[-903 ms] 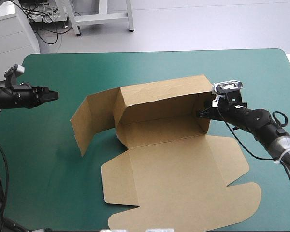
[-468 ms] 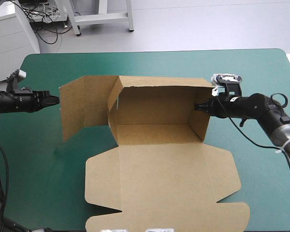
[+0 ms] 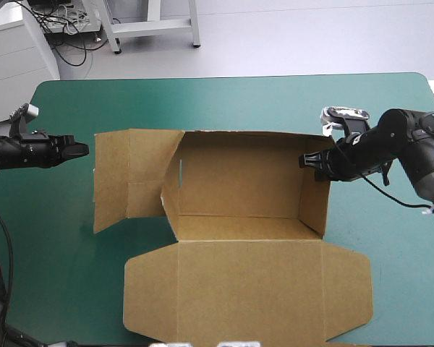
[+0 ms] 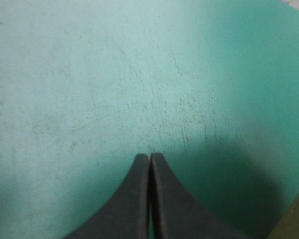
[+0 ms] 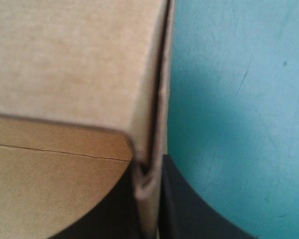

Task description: Fold the box

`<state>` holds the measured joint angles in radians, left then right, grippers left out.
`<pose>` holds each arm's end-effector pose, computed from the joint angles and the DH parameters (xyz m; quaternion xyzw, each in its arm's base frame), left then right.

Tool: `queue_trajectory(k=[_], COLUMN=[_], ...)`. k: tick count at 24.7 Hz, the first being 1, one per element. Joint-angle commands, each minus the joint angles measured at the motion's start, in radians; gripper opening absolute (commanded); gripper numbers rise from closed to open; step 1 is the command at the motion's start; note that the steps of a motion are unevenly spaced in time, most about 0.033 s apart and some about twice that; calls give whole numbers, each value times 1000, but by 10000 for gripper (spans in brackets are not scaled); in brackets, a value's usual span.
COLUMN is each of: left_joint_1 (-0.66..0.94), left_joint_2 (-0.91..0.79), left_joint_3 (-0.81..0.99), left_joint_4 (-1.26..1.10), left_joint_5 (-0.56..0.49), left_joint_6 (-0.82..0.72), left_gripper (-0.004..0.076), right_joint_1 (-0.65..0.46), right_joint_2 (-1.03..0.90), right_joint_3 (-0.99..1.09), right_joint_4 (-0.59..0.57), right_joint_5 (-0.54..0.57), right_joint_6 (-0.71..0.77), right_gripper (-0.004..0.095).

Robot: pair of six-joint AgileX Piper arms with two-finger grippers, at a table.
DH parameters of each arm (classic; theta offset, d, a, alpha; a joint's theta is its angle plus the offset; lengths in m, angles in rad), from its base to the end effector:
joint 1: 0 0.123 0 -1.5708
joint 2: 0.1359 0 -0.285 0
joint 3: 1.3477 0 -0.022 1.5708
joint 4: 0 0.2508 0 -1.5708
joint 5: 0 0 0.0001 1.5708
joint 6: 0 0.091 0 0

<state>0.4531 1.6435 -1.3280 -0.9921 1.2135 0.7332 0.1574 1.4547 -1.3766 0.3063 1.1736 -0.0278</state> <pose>0.3267 0.0797 0.3139 -0.0135 0.8882 -0.3462 0.3017 0.2845 0.0708 0.3525 -0.0602 0.9665 0.1623 0.1893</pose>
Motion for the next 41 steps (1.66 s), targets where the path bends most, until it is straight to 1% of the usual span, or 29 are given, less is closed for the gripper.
queue_trajectory(k=[1, 6, 10, 13, 15, 18, 23, 25, 27, 30, 31, 33, 35, 38, 41], left_joint_1=[3, 3, 3, 3, 3, 3, 3, 3, 3, 3, 3, 3, 3, 3, 3], left_joint_2=[-43, -43, -43, -43, -43, -43, -43, -43, -43, -43, -43, -43, -43, -43, -43], left_joint_3=[-22, -22, -21, -21, -21, -21, -21, -21, -21, -21, -21, -21, -21, -21, -21], left_joint_4=[-70, -70, -70, -70, -68, -50, -34, -25, -7, -4, -3, -3, -3, 3, 12], left_joint_5=[17, 17, 17, 21, 21, 24, 5, -2, -2, -2, -2, -2, -2, -2, -2], left_joint_6=[3, 3, 8, 8, 8, 8, 8, 8, 8, 8, 8, 8, 8, 8, 8], left_gripper=[-33, -33, -32, -33, -33, -32, -32, -32, -32, -33, -32, -32, -32, -32, -33], right_joint_1=[0, 0, 0, 0, 2, 2, 2, 2, 2, 2, 2, 2, 2, 2, 2], right_joint_2=[2, 88, 186, 258, 297, 361, 399, 406, 406, 406, 406, 406, 406, 390, 356], right_joint_3=[-34, -75, -168, -250, -299, -383, -404, -404, -404, -404, -410, -429, -456, -495, -484], right_joint_4=[30, 13, -18, -29, -41, -44, -45, -36, -19, -14, -14, -21, -23, -23, -56], right_joint_5=[12, 14, 35, 72, 73, 73, 73, 73, 73, 73, 73, 73, 73, 73, 74], right_joint_6=[15, 15, 22, 22, 22, -17, -61, -120, -137, -132, -106, -52, -24, 15, 52], right_gripper=[-2, -2, -2, -2, -2, -3, 3, 66, 198, 542, 651, 761, 796, 796, 796])
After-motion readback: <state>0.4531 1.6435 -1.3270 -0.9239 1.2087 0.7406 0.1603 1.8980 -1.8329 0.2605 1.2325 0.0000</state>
